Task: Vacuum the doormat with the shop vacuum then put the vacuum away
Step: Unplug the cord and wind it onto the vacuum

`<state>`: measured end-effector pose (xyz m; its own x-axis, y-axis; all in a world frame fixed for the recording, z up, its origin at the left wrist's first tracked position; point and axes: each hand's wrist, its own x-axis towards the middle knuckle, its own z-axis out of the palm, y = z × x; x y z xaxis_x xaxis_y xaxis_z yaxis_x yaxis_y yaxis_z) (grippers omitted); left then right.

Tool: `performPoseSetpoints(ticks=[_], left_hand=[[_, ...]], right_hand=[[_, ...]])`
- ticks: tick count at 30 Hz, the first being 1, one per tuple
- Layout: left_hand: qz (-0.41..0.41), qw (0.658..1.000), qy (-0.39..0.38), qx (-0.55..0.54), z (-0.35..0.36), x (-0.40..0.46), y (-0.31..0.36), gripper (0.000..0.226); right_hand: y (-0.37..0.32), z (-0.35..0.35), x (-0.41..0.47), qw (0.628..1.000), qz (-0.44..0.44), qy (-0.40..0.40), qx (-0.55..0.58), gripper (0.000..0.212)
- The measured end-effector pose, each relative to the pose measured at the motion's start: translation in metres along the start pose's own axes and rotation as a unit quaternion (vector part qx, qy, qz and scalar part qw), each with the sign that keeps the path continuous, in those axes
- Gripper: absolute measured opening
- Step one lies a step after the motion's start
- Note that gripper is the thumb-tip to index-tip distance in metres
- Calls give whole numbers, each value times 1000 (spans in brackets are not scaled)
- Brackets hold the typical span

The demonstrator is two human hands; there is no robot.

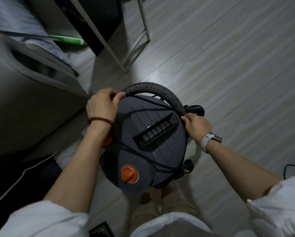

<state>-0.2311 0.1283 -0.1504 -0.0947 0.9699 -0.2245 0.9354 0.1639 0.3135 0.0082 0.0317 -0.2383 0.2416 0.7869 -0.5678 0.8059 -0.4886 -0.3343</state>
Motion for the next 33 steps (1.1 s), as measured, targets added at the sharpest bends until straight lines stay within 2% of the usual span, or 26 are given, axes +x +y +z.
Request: performPoseSetpoints(ticks=[3, 6, 9, 11, 15, 18, 21, 25, 28, 31, 33], left_hand=[[-1, 999, -43, -11, 3, -4, -18, 35], [-10, 993, -60, -103, 7, -33, -51, 19], [-88, 984, -9, -154, 9, -43, -59, 21], [-102, 983, 32, -146, 10, -29, -55, 28], [-45, 995, 65, -56, 17, 14, -42, 31], [27, 999, 40, 23, 26, 42, -42, 35], [93, 993, 20, 67, 33, 61, -52, 39], [140, 988, -4, 72, 38, 78, -63, 42], [169, 981, -53, 75, 41, 90, -72, 44], [184, 975, -114, 42, 46, 102, -77, 37], [176, 971, -158, 15, 50, 104, -78, 28]], right_hand=[[-6, 2, 1, 997, 53, 0, 63, 35], [-11, 3, -3, 993, 71, 15, 88, 36], [-15, 1, -6, 989, 87, 24, 119, 29], [-19, 0, -6, 987, 87, 36, 134, 24], [-42, 3, -16, 984, 14, 110, 138, 23], [-65, 16, -26, 980, -89, 149, 100, 38], [-83, 19, -25, 977, -128, 165, 51, 53], [-109, 17, -21, 986, -129, 82, -70, 71], [-121, 23, -22, 988, -79, 12, -133, 67], [-130, 18, -8, 989, -26, -44, -141, 64], [-132, 12, 9, 993, -5, -73, -95, 63]])
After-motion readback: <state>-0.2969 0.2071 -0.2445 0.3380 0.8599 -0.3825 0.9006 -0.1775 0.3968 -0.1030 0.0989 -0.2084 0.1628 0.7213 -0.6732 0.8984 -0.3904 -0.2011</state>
